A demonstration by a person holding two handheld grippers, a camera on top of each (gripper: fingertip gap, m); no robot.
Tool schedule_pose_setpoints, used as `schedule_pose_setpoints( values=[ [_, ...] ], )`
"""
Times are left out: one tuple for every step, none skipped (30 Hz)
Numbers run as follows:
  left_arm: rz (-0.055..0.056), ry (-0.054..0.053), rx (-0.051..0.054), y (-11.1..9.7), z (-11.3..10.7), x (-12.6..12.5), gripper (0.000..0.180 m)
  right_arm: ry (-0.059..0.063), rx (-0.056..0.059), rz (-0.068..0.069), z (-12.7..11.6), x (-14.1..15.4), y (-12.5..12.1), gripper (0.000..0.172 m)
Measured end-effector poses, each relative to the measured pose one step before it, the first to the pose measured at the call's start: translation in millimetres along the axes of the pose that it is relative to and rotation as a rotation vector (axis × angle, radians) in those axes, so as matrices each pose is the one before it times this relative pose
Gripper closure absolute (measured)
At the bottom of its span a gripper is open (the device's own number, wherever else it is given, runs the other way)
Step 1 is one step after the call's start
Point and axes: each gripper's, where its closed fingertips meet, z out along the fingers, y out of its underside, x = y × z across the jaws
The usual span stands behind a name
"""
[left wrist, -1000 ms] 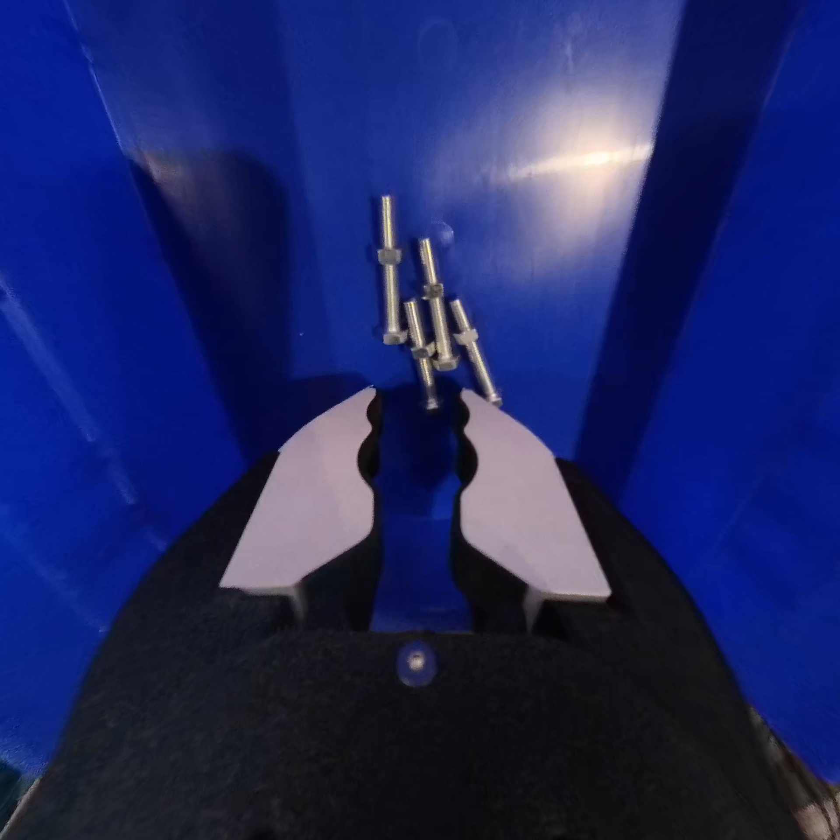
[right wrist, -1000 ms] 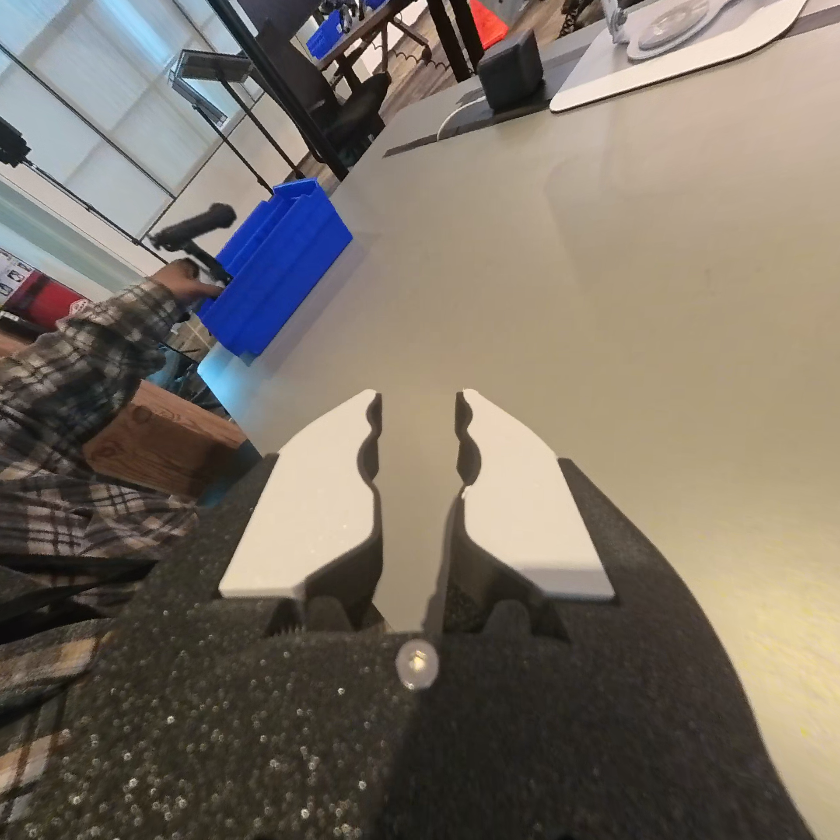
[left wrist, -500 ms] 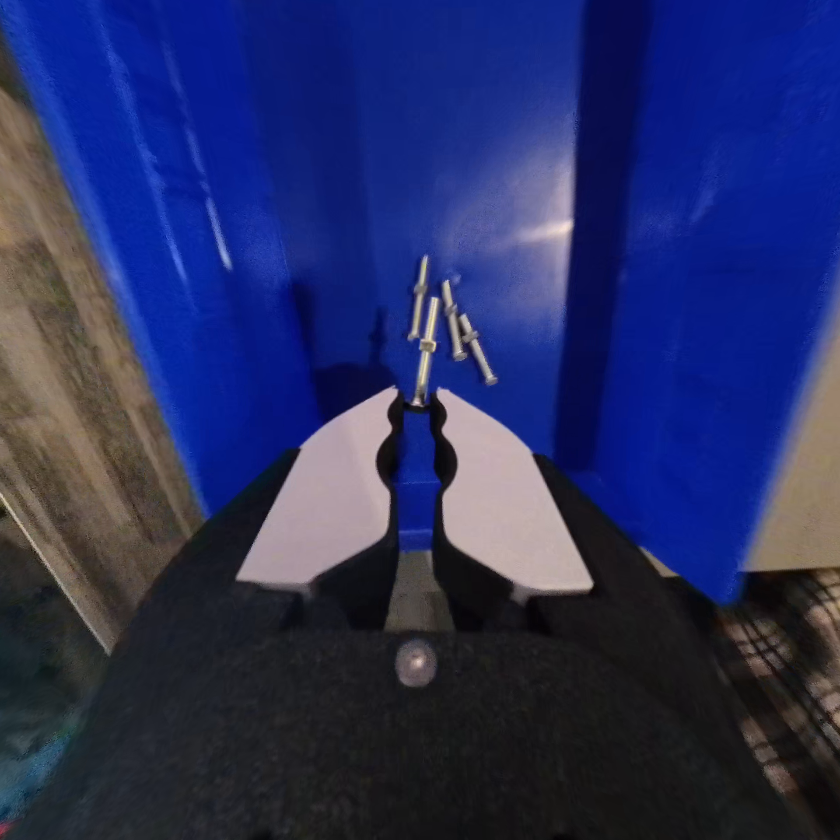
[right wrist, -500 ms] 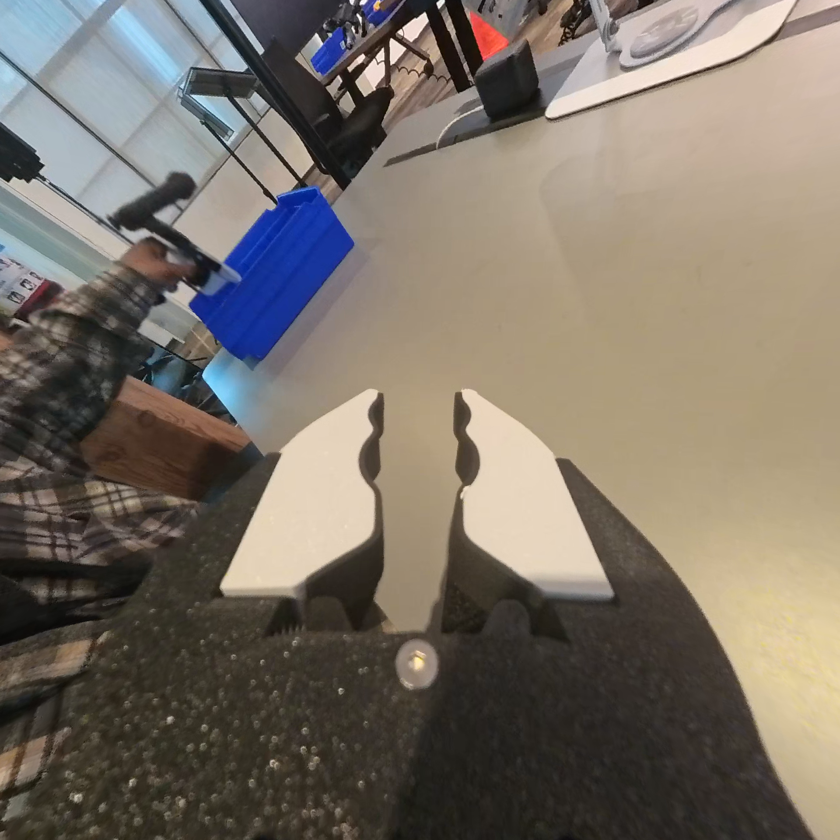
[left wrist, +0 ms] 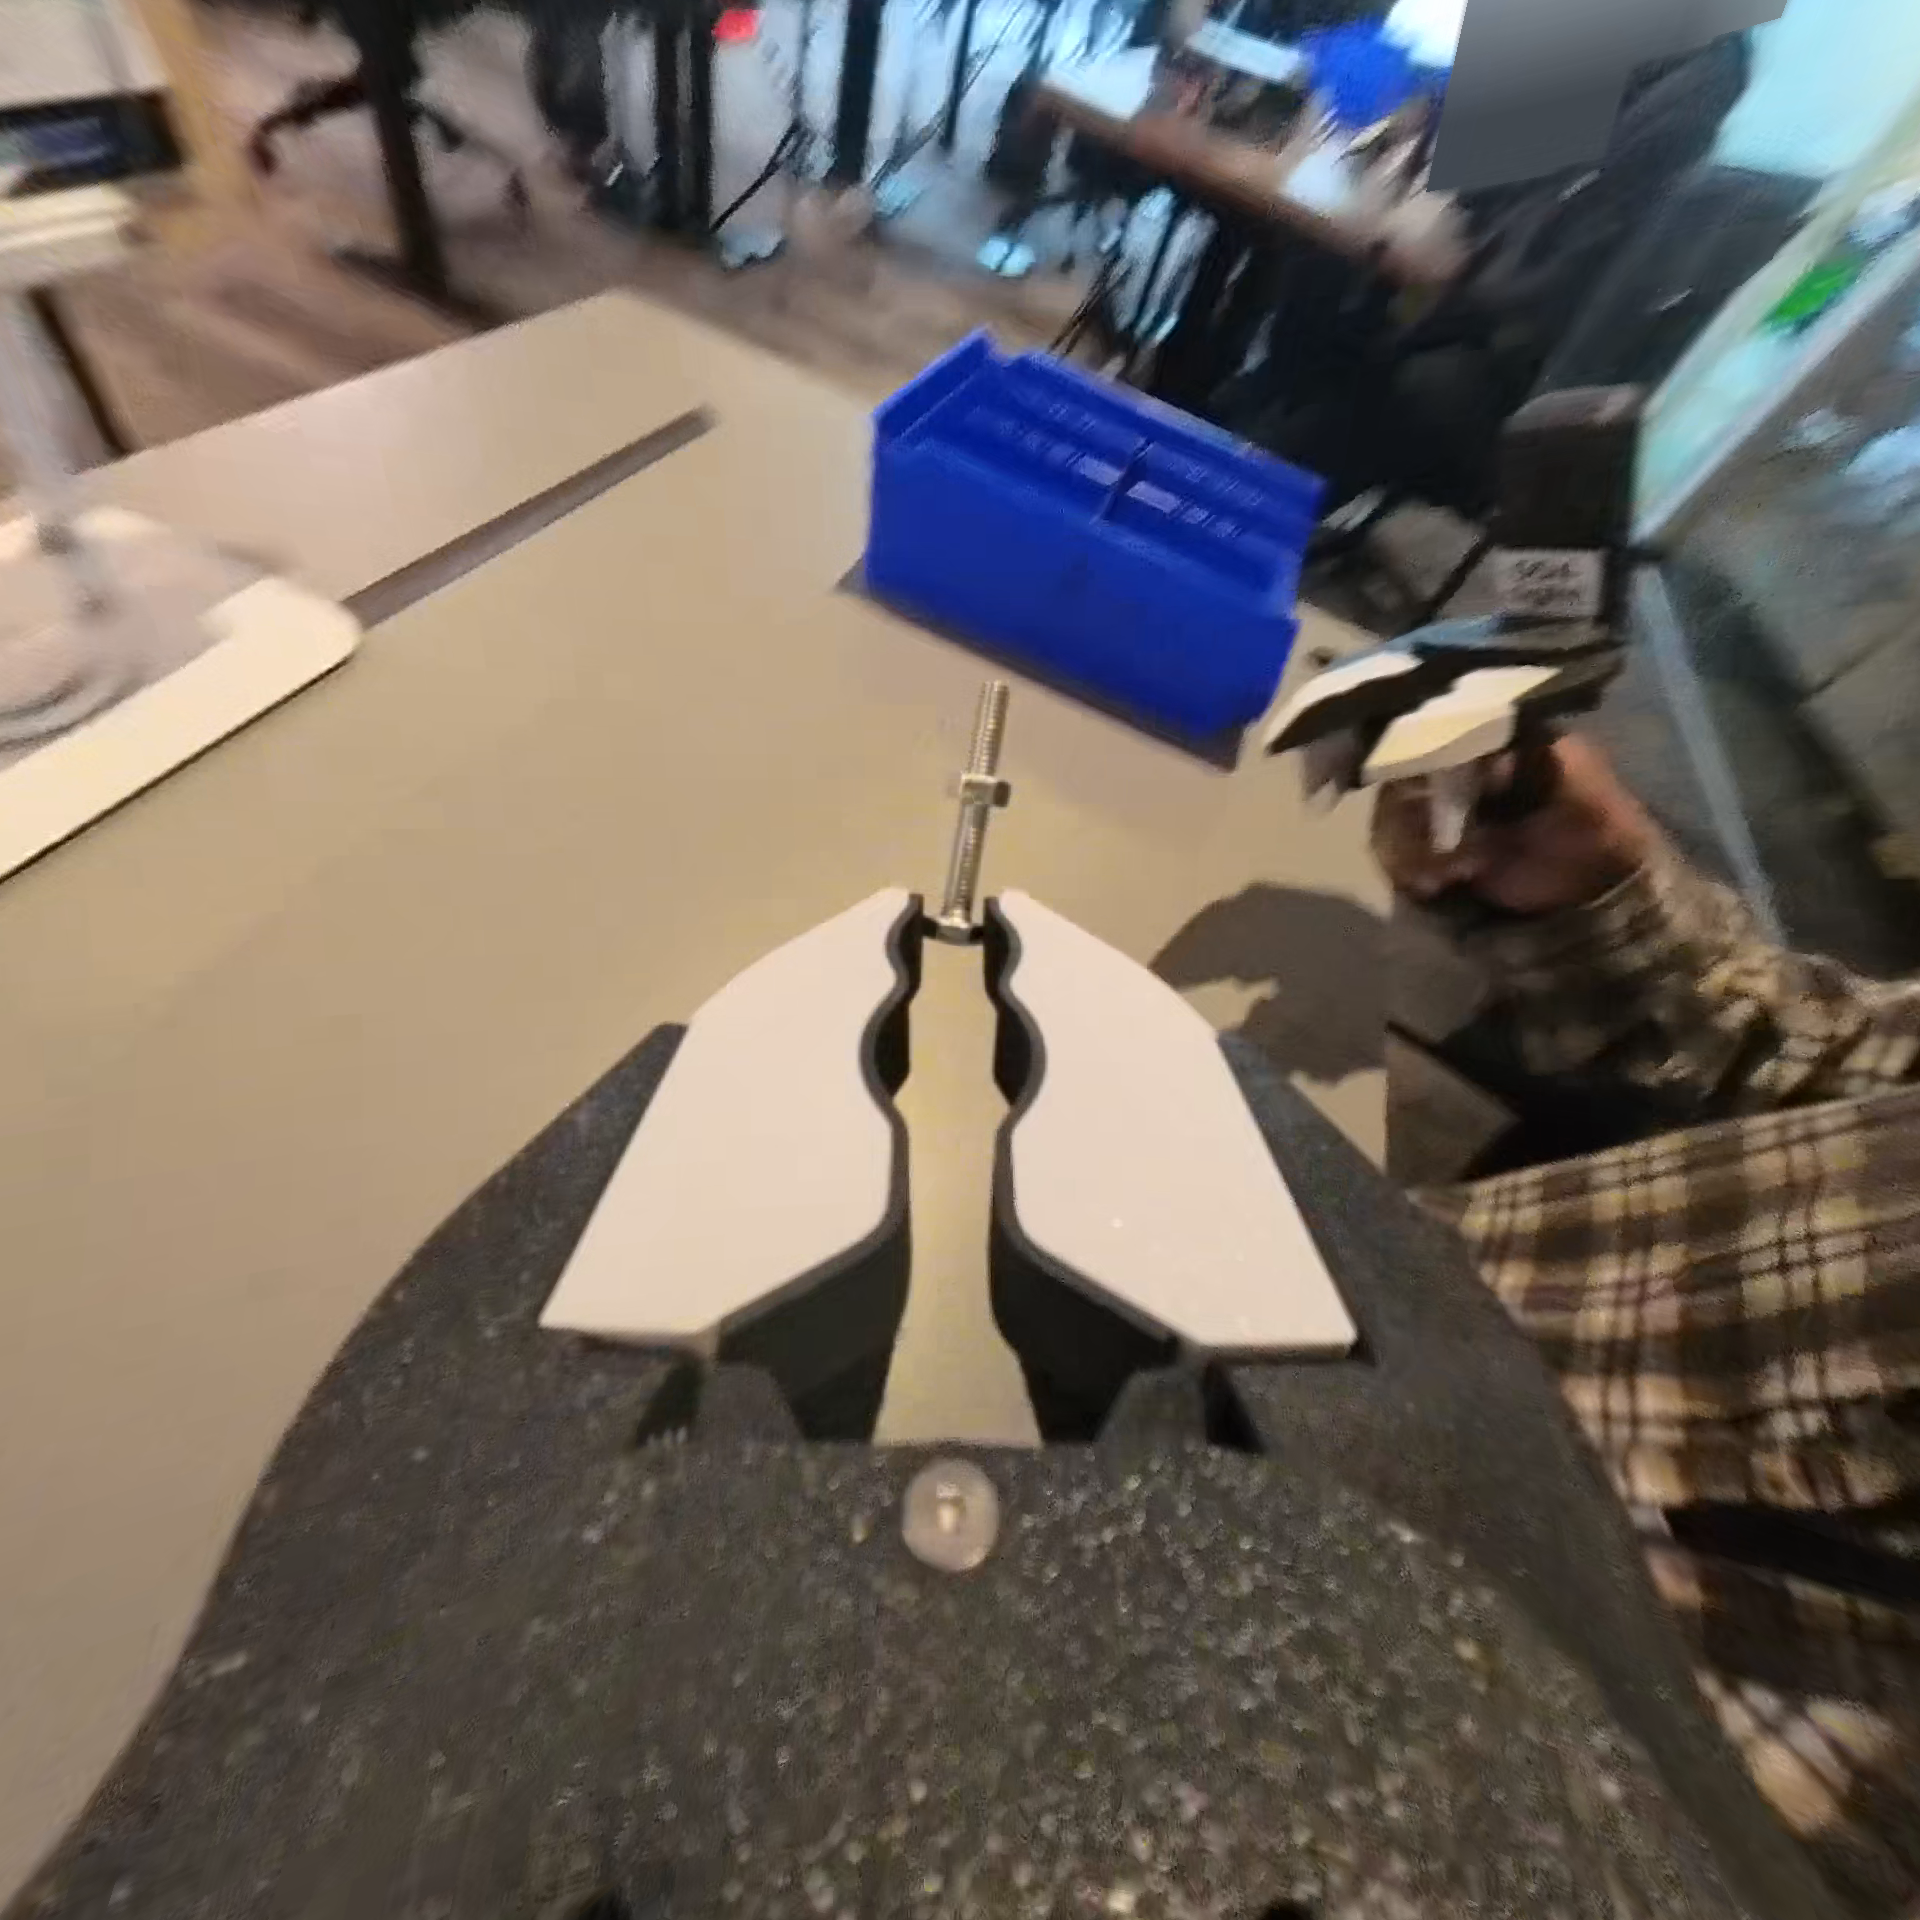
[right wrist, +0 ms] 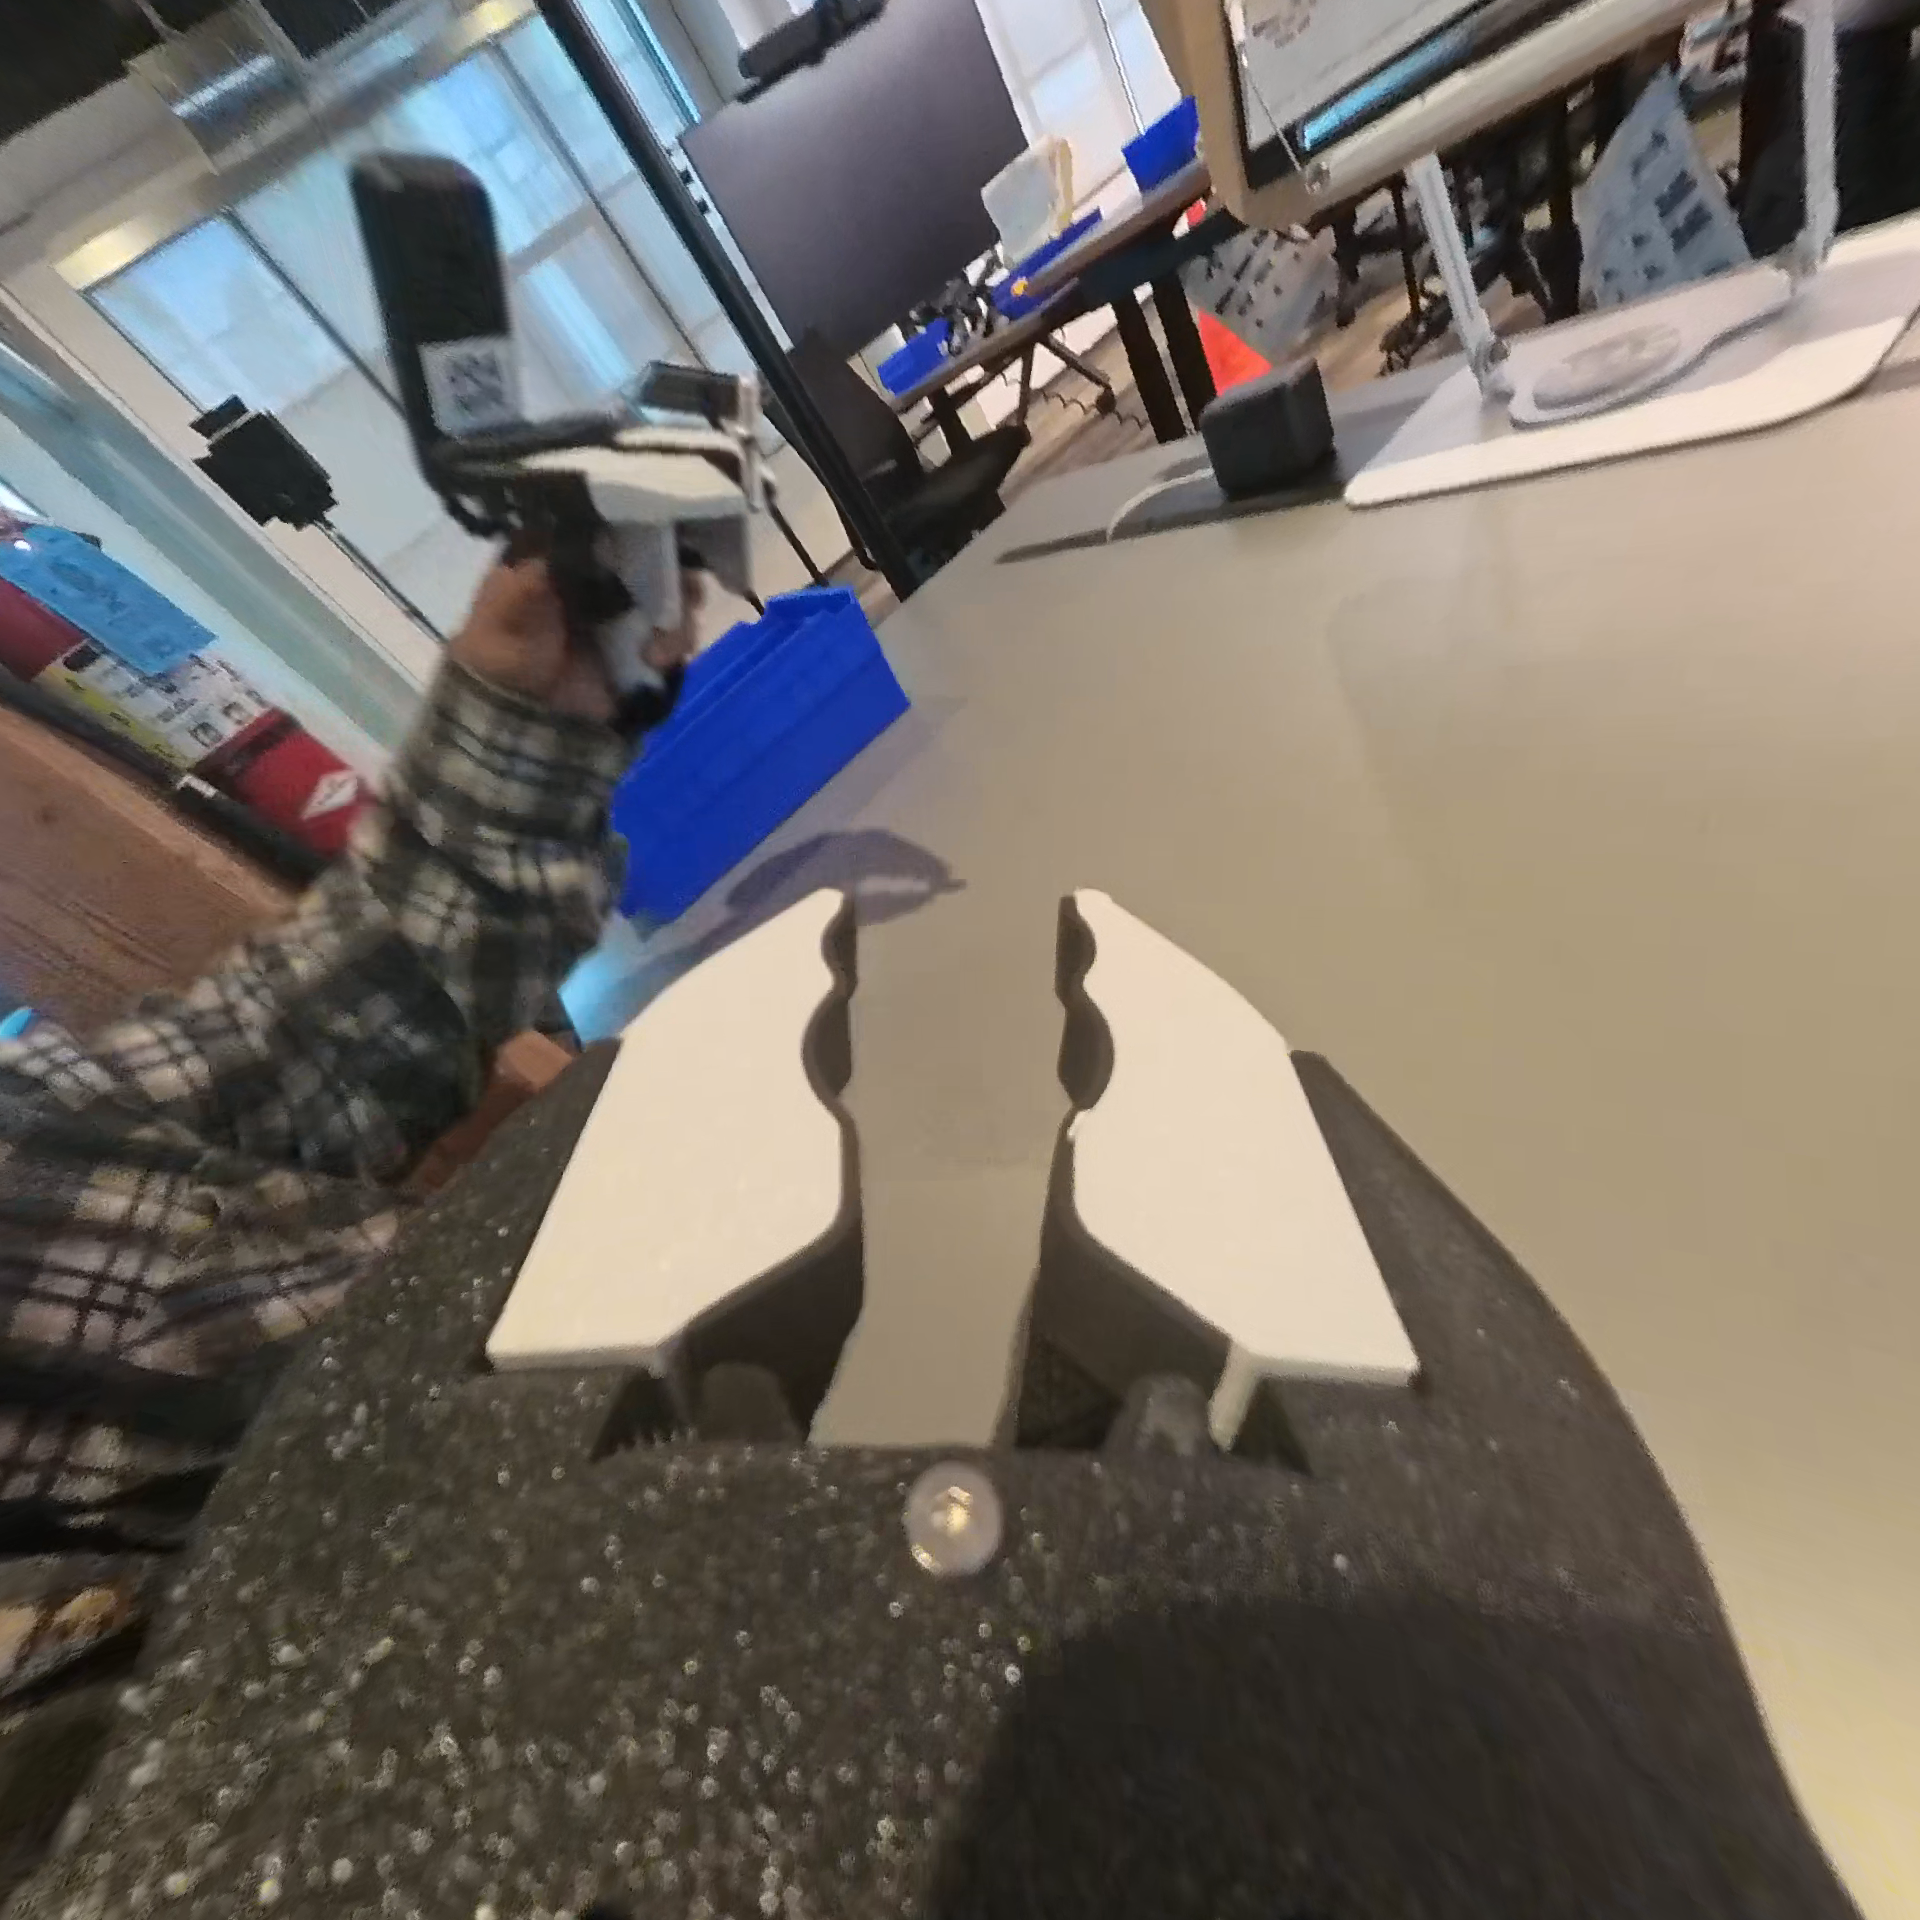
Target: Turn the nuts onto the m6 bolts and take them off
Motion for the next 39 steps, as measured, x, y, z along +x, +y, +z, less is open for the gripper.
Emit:
schedule_pose_setpoints(
  values=[
    [-0.0006,0.0547,0.0474,-0.59,16.69,6.93,0.17,-0.0087,0.0131,-0.0045,4.61,0.01,-4.08,0.134],
    [-0.0034,0.0604,0.0433,0.61,13.82,6.38,0.17,-0.0143,0.0136,-0.0056,4.71,-0.85,-4.42,0.134],
    [0.0003,0.0576,0.0401,1.44,10.98,5.51,0.17,-0.0134,0.0126,-0.007,5.1,-0.68,-4.43,0.135],
    [0.0048,0.0329,0.0293,2.47,8.44,2.09,0.17,-0.0116,0.0091,-0.009,5.46,-0.61,-3.75,0.136],
    [0.0079,0.0112,0.0229,3.07,6.38,-0.68,0.17,-0.0108,0.0092,-0.0125,6.07,-0.49,-3.44,0.137],
    [0.0045,0.0146,0.0226,2.46,5.0,-0.36,0.17,-0.0119,0.0094,-0.0126,6.83,-0.58,-3.2,0.138],
    [-0.0051,0.0255,0.0209,2.38,4.24,0.97,0.17,-0.0172,0.0087,-0.0111,7.5,-0.85,-2.94,0.14],
    [-0.0101,0.0221,0.0178,2.32,3.51,0.45,0.17,-0.0231,0.0123,-0.0113,8.06,-1.22,-3.25,0.141],
    [-0.0079,0.0128,0.0157,2.39,2.88,-0.8,0.17,-0.0227,0.0166,-0.0103,8.37,-0.45,-3.69,0.142],
    [-0.0054,0.0146,0.0167,2.01,2.26,-0.41,0.17,-0.0217,0.0171,-0.0083,8.71,0.31,-3.56,0.142],
    [-0.0051,0.02,0.0213,1.53,1.59,0.48,0.17,-0.026,0.0126,-0.0066,9.17,0.25,-2.85,0.142],
    [-0.0048,0.0197,0.022,1.37,0.83,0.83,0.17,-0.0215,0.0038,-0.0023,9.07,1.24,-1.52,0.141],
    [-0.0036,0.0148,0.0145,2.22,0.26,0.36,0.17,-0.0202,-0.0005,-0.0005,8.83,1.33,-0.84,0.141],
    [-0.0015,0.0079,0.0077,2.7,-0.06,-0.62,0.17,-0.0247,-0.0045,-0.0005,8.47,0.41,-0.18,0.141],
    [-0.0038,0.0066,0.005,2.56,-0.34,-0.78,0.17,-0.0194,-0.0122,0.0005,7.89,0.66,0.82,0.141],
    [-0.0105,0.0108,0.0045,1.8,-0.38,-0.21,0.17,-0.0121,-0.016,-0.0022,7.36,1.32,1.36,0.141],
    [-0.0133,0.0098,0.0024,1.15,-0.46,-0.25,0.17,-0.0125,-0.0202,-0.0065,6.84,0.53,1.84,0.141],
    [-0.008,0.0038,-0.0002,0.89,-0.69,-0.44,0.17,-0.0147,-0.0222,-0.0085,6.2,-0.61,1.95,0.141],
    [-0.0009,0.0024,-0.0008,0.5,-0.77,-0.08,0.17,-0.007,-0.0238,-0.0099,5.3,0.14,2.23,0.142],
    [0.0018,0.0032,-0.001,0.37,-0.8,0.22,0.17,-0.0009,-0.0219,-0.0126,4.34,0.88,1.76,0.145],
    [0.0019,0.0017,-0.0016,0.42,-0.65,0.16,0.17,-0.0046,-0.0114,-0.014,3.39,0.31,0.41,0.147],
    [-0.0001,0.0009,-0.0046,0.89,-0.25,0.02,0.17,-0.0026,-0.0081,-0.0074,2.81,0.76,-0.02,0.148],
    [-0.0015,0.0017,-0.007,1.27,0.09,0.03,0.17,-0.0067,-0.0085,-0.0014,2.26,0.36,0.0,0.151],
    [-0.0011,-0.001,-0.0052,1.24,0.2,-0.33,0.17,-0.0204,-0.0108,-0.0014,1.8,-1.67,0.27,0.163],
    [-0.0006,-0.0008,-0.0031,0.97,-0.06,-0.27,0.17,-0.0117,-0.0142,0.0032,1.85,-0.73,0.76,0.166],
    [0.0002,0.0038,-0.004,0.82,-0.1,0.38,0.17,-0.0075,-0.0189,0.0026,1.68,-0.26,1.05,0.166],
    [0.0034,0.0024,-0.0046,0.81,-0.26,0.32,0.17,-0.0056,-0.0194,-0.0002,1.28,-0.04,0.84,0.166],
    [0.0075,-0.0031,-0.0071,0.89,-0.44,-0.49,0.17,-0.0033,-0.0239,-0.0022,1.13,0.52,1.12,0.167],
    [0.009,-0.0057,-0.0135,1.66,-0.2,-0.85,0.169,-0.0066,-0.0298,-0.0048,0.97,0.49,1.59,0.167],
    [0.0068,-0.0152,-0.0199,2.72,0.34,-2.44,0.159,-0.0114,-0.0264,-0.0072,0.88,0.32,1.33,0.166],
    [0.0061,-0.0244,-0.0248,3.61,0.67,-3.91,0.148,-0.0124,-0.0191,-0.0032,0.71,0.4,0.54,0.166],
    [0.0076,-0.0199,-0.0265,4.18,0.87,-3.38,0.144,-0.0116,-0.0165,-0.0023,0.38,0.56,0.63,0.166],
    [0.0082,-0.007,-0.0205,3.49,0.63,-1.42,0.14,-0.0078,-0.0119,-0.0064,0.29,0.88,0.67,0.166],
    [0.002,-0.0006,-0.0077,1.8,0.61,-0.36,0.138,-0.0013,-0.0106,-0.0076,0.45,1.81,1.34,0.167],
    [-0.0036,0.0021,0.0005,0.35,0.44,0.0,0.138,-0.0044,-0.0147,-0.0066,0.83,1.24,2.55,0.166],
    [-0.0031,0.0016,0.0006,0.16,0.22,-0.06,0.138,-0.0071,-0.0139,-0.005,1.06,0.65,2.98,0.166],
    [-0.0011,-0.0033,-0.0014,0.42,-0.02,-0.86,0.139,-0.01,-0.0118,-0.0022,1.31,0.17,3.28,0.166],
    [0.0003,-0.0025,-0.0032,0.69,-0.16,-0.76,0.141,-0.0032,-0.0066,0.0017,1.22,0.85,2.76,0.166],
    [-0.0003,0.0037,-0.004,0.96,0.1,0.07,0.144,-0.006,0.003,-0.0015,0.88,0.49,1.45,0.166]
  ],
)
